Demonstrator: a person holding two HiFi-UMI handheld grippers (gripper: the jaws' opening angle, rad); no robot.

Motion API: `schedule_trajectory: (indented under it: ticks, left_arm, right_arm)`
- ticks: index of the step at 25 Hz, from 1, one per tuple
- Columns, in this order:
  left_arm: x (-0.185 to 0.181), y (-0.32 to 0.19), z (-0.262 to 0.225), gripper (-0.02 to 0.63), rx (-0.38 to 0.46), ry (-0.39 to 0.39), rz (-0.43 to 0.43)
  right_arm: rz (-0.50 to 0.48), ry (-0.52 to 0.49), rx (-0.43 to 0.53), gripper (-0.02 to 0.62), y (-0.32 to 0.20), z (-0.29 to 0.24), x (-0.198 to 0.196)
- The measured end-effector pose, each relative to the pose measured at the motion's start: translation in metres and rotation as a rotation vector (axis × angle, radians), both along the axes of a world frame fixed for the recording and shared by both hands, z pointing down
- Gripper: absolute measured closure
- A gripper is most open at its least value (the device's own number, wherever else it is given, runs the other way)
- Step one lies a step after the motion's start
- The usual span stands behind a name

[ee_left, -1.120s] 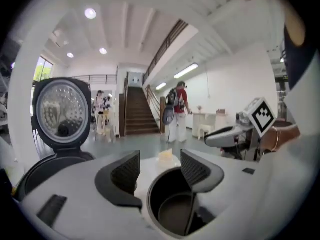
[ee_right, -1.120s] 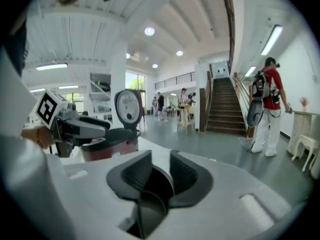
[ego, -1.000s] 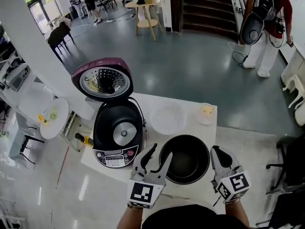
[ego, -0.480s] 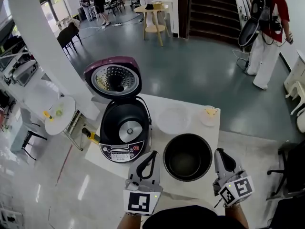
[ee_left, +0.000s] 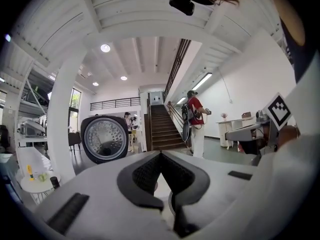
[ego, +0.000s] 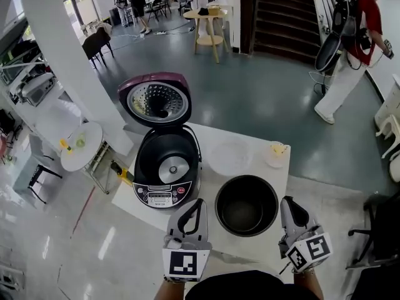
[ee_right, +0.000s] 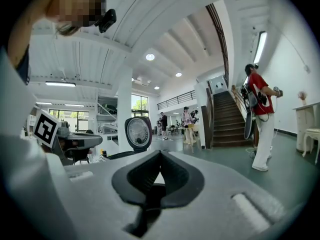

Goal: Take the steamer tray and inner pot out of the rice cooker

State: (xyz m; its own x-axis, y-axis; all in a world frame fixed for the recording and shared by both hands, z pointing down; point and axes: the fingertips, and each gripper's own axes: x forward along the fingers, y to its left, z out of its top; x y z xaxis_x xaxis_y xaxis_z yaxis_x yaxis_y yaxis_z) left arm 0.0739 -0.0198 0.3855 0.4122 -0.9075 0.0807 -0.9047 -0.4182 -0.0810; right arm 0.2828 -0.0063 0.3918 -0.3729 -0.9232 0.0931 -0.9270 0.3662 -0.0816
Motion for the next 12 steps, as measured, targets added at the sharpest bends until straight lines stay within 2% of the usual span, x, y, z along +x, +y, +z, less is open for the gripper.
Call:
schedule_trajectory:
  ticks: [5,12]
  left_arm:
    - [-0.003,0.004,0.009,0.607,0.010,-0.014,-0.020]
    - [0.009,0.007,0.004,0.607,0.001,-0.039,0.049]
  right_arm:
    - [-0.002,0.010,-0.008,0.592,0.002,0.008,0.003]
    - [0.009,0.022,-0.026,0.594,0.001,0.011,0.006]
